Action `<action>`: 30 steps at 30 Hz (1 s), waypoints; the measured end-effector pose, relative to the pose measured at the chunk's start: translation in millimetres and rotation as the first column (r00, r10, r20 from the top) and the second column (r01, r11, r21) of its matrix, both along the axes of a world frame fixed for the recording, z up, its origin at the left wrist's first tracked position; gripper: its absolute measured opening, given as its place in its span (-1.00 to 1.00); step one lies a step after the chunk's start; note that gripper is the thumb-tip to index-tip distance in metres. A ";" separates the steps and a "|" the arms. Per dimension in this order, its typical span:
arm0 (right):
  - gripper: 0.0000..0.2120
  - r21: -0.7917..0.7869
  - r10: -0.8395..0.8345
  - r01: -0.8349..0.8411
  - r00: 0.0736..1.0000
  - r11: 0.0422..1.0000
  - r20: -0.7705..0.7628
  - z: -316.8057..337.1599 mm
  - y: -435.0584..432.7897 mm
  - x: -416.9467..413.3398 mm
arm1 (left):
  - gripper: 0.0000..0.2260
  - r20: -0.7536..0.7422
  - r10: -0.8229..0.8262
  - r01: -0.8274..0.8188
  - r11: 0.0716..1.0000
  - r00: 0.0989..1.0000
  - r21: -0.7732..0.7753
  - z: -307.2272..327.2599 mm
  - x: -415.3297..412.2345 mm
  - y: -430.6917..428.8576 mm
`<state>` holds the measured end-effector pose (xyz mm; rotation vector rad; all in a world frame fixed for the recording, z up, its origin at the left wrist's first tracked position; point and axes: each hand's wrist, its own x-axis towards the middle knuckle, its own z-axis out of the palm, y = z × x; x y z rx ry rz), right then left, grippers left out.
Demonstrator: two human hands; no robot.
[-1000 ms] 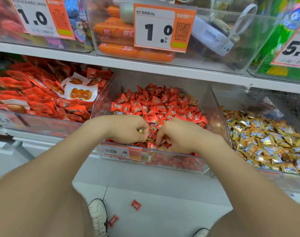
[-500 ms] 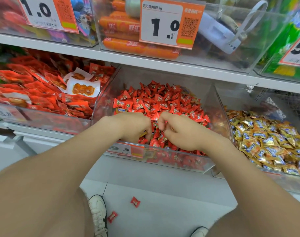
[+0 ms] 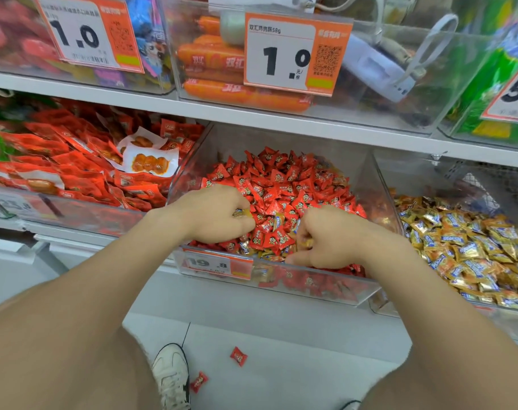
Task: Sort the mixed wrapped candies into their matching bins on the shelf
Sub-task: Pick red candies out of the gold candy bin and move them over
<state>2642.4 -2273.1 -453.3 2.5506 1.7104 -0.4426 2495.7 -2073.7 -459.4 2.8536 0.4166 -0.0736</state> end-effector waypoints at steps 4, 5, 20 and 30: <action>-0.60 0.234 -0.023 0.055 0.990 0.971 -0.141 4.7 -0.1 -4.6 | -0.42 0.053 -0.024 0.026 0.999 0.998 -0.046 -3.3 3.2 -5.7; -0.66 0.278 -0.003 0.053 0.984 0.959 -0.179 5.3 2.5 -5.1 | -0.42 0.043 -0.037 0.041 0.996 0.998 -0.083 -4.9 4.2 -5.6; -0.42 0.060 0.117 -0.115 0.993 0.992 -0.027 -26.5 41.7 -23.1 | -0.91 -0.219 -0.154 0.130 0.984 0.963 -0.118 -10.4 9.8 -4.6; -0.73 0.066 0.135 -0.137 0.990 0.988 0.034 -37.9 47.5 -24.6 | -0.82 -0.239 -0.118 0.156 0.977 0.964 0.147 -21.3 23.8 -20.6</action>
